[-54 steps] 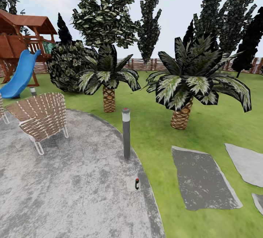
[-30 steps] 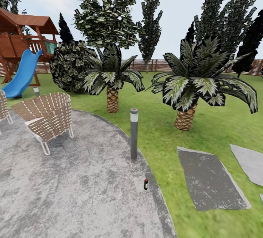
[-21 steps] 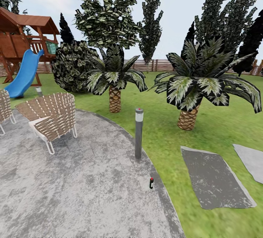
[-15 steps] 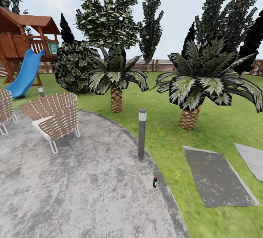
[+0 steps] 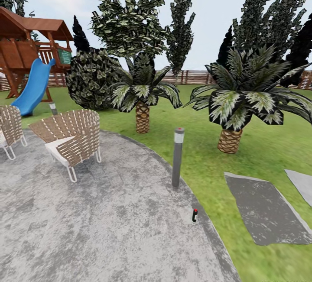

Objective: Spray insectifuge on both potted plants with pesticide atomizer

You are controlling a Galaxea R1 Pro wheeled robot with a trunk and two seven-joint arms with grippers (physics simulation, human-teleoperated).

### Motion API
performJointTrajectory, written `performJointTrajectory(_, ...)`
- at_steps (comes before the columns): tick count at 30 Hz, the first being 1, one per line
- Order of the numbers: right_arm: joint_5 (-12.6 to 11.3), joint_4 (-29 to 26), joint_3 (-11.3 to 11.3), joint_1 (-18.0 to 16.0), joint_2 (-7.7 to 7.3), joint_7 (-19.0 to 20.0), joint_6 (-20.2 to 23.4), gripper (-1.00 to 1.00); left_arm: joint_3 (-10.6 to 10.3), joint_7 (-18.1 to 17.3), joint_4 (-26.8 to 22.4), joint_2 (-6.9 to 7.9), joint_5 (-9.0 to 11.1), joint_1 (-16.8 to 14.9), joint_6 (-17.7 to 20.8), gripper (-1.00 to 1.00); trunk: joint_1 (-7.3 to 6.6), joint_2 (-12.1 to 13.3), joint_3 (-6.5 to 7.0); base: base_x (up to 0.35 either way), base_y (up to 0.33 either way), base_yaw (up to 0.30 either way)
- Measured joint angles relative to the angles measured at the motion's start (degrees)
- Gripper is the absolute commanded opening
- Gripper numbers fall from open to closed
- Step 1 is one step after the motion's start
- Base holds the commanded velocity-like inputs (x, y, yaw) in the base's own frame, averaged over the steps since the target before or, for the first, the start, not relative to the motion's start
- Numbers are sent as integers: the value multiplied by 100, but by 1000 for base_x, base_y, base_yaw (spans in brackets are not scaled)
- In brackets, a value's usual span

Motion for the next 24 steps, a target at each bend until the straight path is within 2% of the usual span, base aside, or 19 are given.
performJointTrajectory(3, -3, -1, 0, 1, 0, 0, 1, 100, -1, 2, 23, 14, 4, 5, -44, 100, 0, 0, 0, -28, 302, -116)
performJointTrajectory(9, -4, -3, -7, 2, -5, 0, 1, 100, 0, 8, 33, 19, 19, 3, -57, 100, 1, 0, 0, -61, 243, -269)
performJointTrajectory(24, -13, -4, -8, 2, -94, 0, 1, 100, 3, 0, 42, 19, 17, 3, -58, 100, 0, 0, 0, -3, 11, -299)
